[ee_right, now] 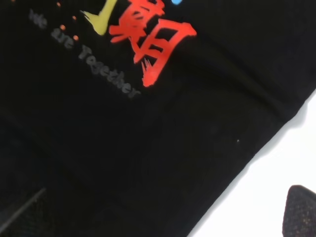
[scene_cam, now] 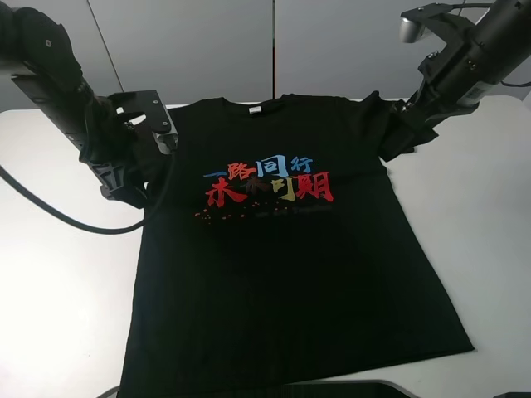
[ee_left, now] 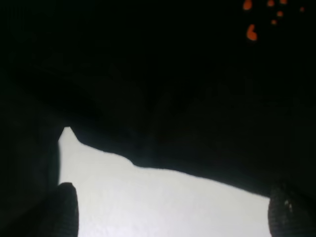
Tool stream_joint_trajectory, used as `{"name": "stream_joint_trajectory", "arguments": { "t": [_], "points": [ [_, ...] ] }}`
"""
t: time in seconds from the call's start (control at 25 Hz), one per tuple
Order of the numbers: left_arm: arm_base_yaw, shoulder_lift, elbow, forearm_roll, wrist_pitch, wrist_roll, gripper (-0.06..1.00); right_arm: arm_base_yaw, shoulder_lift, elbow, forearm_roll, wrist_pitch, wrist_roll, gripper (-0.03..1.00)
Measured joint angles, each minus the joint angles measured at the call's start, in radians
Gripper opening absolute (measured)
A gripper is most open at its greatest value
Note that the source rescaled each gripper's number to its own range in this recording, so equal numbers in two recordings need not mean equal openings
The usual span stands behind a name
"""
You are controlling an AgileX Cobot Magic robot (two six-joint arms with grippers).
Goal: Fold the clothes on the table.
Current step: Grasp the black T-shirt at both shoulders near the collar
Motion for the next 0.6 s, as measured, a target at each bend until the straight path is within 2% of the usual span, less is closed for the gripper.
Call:
{"name": "stream_joint_trajectory", "arguments": {
  "t": [0.2,0.6],
  "points": [
    [-0.008,0.078,-0.054,0.006,0.006,0.002,0.99,0.000,0.010,0.000,-0.001,-0.011,-0.001,1.00],
    [-0.040,0.146,-0.058,0.038,0.007,0.029,0.99,0.000,0.010,0.000,-0.003,-0.013,-0.002,1.00]
  ]
}}
